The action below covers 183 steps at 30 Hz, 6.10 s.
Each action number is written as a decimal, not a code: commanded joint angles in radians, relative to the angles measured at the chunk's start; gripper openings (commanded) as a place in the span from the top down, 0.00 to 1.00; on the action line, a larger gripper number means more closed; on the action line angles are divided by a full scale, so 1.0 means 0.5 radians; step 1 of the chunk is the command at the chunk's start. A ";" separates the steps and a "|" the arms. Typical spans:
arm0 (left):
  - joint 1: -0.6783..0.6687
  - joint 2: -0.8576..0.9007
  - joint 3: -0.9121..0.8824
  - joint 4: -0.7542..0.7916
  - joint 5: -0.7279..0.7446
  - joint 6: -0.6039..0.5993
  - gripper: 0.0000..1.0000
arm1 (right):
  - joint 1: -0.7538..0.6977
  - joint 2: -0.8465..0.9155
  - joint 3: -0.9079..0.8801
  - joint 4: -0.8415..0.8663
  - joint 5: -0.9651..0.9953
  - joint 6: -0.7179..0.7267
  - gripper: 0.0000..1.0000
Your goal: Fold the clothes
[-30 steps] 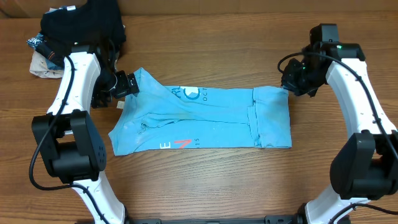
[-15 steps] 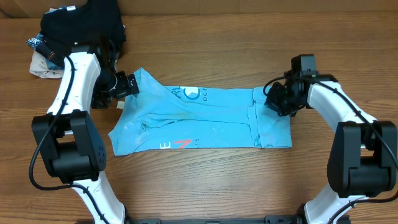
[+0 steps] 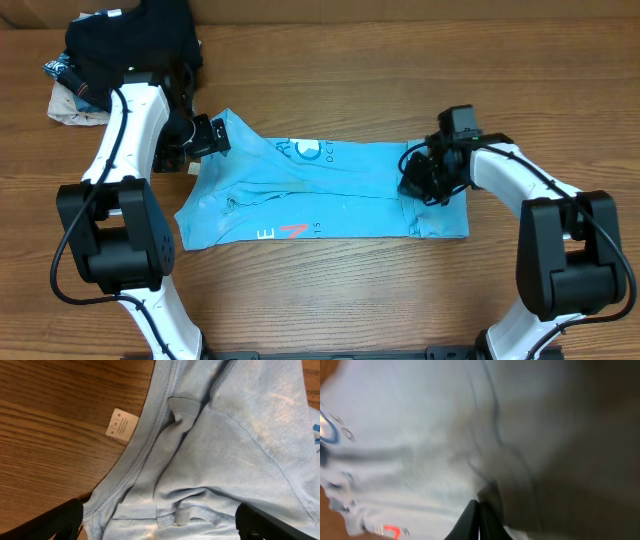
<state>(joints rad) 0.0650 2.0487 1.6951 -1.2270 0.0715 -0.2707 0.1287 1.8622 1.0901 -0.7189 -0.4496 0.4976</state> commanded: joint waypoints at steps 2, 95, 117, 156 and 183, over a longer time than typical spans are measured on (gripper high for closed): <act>-0.006 0.009 0.017 0.002 0.014 -0.012 0.00 | -0.029 -0.056 0.058 -0.125 -0.018 0.015 0.96; -0.019 0.009 0.017 0.001 0.014 -0.011 0.00 | 0.106 -0.017 0.284 -0.026 0.113 -0.030 0.96; -0.027 0.009 0.017 0.008 0.015 -0.012 0.00 | -0.183 -0.017 0.661 -0.405 0.510 -0.314 0.38; -0.069 0.009 0.017 0.002 0.014 -0.012 0.00 | -0.283 0.408 0.661 -0.174 0.644 -0.429 0.69; -0.072 0.009 0.017 0.011 0.008 -0.012 0.00 | -0.641 0.404 0.823 -0.366 0.965 -0.375 0.26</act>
<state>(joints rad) 0.0387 2.0487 1.6951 -1.2228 0.0711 -0.2707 -0.1802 2.0560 1.4269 -0.8593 0.0086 0.3065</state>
